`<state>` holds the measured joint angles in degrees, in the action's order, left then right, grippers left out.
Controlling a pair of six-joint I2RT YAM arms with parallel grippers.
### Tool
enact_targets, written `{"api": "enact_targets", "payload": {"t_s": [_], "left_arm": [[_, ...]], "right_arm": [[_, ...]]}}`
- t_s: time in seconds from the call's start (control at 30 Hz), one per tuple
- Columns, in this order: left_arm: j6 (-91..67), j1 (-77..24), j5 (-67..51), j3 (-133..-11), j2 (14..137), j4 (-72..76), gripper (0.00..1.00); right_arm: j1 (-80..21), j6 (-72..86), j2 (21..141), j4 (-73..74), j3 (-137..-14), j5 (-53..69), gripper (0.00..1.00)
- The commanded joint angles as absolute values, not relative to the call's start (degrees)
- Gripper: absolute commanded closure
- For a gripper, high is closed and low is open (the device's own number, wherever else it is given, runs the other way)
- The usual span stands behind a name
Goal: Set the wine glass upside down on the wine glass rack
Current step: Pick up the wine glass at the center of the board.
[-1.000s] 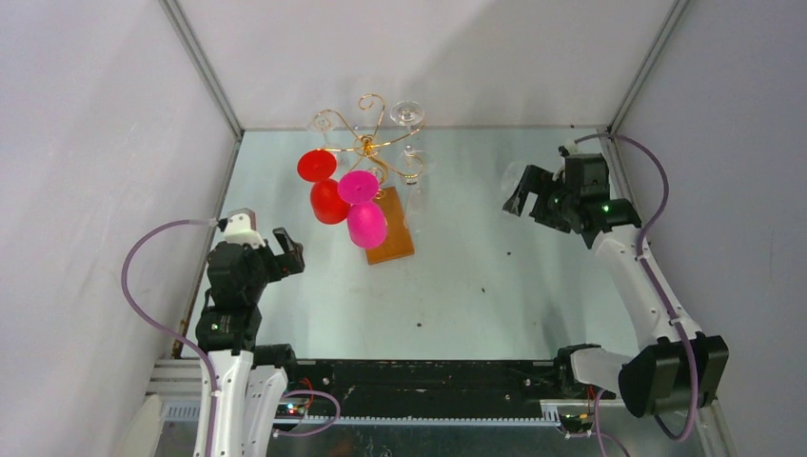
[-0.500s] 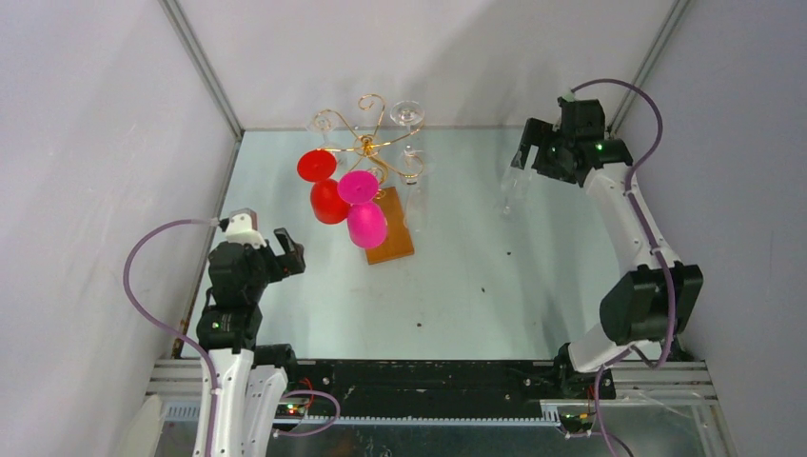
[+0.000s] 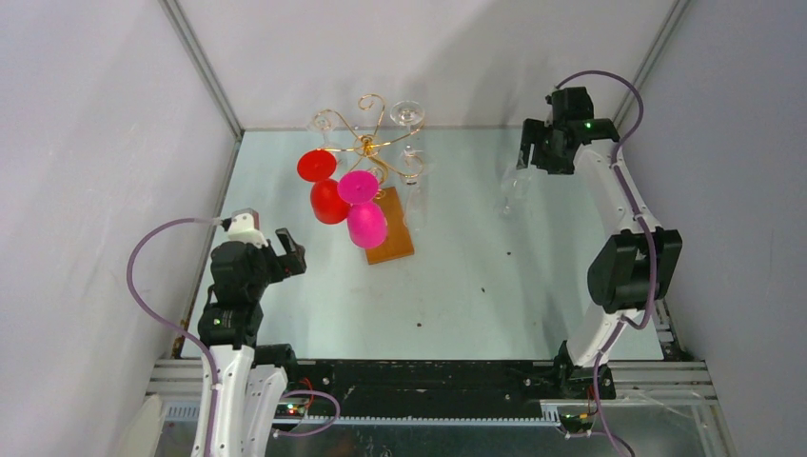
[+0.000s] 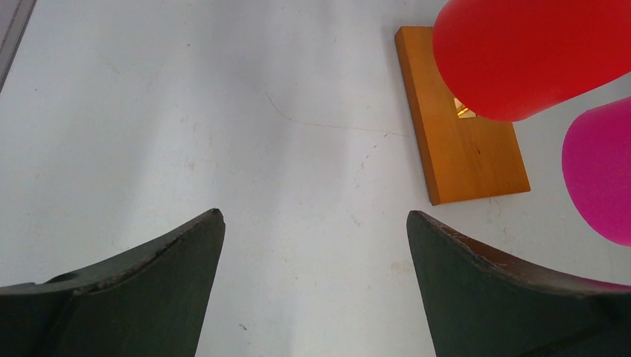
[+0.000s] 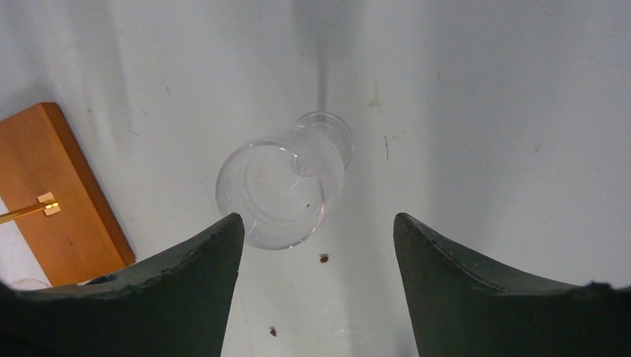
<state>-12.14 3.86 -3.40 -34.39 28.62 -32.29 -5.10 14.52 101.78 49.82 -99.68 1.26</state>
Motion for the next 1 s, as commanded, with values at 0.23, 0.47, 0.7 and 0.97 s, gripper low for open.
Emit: {"api": "enact_targets", "payload": {"t_s": [0.23,0.47,0.7,0.97], "left_arm": [[-13.09,3.47,-4.06,-33.94,29.15,-30.93,0.0],[-13.14,3.4,-4.05,-33.99,28.72,-31.11,0.0],[-13.21,3.41,-4.78,-34.09,28.17,-31.02,0.0],[-13.18,3.22,-4.87,-34.1,27.94,-31.18,0.0]], "right_arm": [[-4.47,11.1,107.25,52.14,-106.33,0.02,0.43],[-4.7,10.57,109.34,53.14,-107.93,-1.79,0.53],[-5.43,10.18,110.77,54.13,-108.55,-3.18,0.66],[-6.78,10.0,112.48,55.71,-109.97,-3.67,0.75]]}}
